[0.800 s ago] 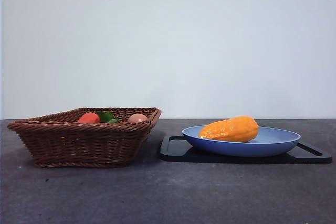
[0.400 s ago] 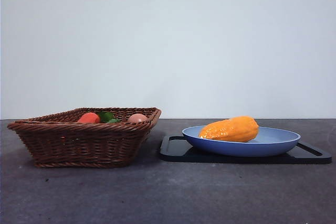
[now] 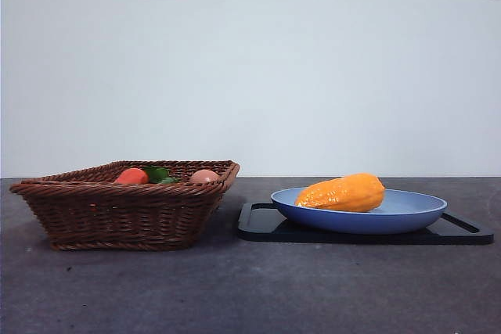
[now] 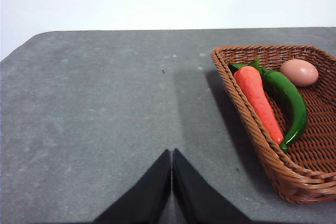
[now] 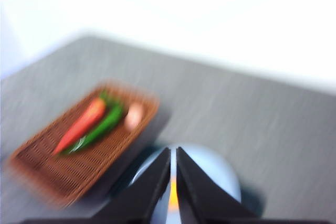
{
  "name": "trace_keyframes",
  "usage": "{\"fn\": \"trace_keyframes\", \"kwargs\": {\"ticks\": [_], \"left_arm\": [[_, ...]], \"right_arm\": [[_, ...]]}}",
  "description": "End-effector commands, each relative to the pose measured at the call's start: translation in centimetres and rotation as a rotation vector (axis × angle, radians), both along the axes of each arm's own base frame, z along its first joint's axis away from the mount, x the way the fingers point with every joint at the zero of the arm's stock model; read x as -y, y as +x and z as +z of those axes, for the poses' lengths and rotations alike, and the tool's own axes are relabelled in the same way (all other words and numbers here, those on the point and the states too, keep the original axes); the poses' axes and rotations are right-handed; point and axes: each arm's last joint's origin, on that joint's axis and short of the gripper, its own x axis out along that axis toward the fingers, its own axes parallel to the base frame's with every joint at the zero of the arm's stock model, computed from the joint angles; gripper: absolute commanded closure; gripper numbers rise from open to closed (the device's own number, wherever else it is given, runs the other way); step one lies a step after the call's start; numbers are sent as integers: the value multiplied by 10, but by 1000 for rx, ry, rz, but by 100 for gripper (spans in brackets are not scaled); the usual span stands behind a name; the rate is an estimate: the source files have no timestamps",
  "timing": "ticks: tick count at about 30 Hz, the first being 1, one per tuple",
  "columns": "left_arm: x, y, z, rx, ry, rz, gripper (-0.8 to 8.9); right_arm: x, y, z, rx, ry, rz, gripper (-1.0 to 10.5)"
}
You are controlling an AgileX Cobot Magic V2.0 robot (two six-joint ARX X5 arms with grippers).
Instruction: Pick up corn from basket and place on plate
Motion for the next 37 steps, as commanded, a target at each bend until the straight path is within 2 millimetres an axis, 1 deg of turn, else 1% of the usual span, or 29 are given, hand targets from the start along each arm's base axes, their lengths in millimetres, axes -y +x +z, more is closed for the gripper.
{"fn": "trace_keyframes", "kwargs": {"ticks": [1, 5, 9, 12, 16, 20, 23, 29, 34, 37], "left_arm": [[-1, 1, -9, -18, -7, 3, 806], [-1, 1, -9, -18, -7, 3, 806], [-1, 1, -9, -18, -7, 3, 806], [-1, 1, -9, -18, -7, 3, 806], [-1, 1, -9, -18, -7, 3, 806], [-1, 1, -9, -19, -7, 3, 806], [-1, 1, -9, -19, -7, 3, 806], [-1, 1, -9, -18, -7, 3, 806], [-1, 1, -9, -18, -7, 3, 806], [-1, 1, -9, -18, -7, 3, 806]], "right_arm": [[5, -4, -20, 90, 29, -46, 944], [12, -12, -56, 196, 21, -142, 944], [14, -18, -92, 236, 15, -215, 944], [14, -21, -122, 229, 14, -224, 944], [14, -25, -157, 207, 14, -225, 944], [14, -28, -184, 182, 14, -225, 944], [14, -29, -199, 169, 14, -226, 944], [14, -29, -218, 149, 14, -228, 944], [14, -29, -230, 119, 26, -231, 944], [14, -30, -231, 113, 25, -231, 944]]}}
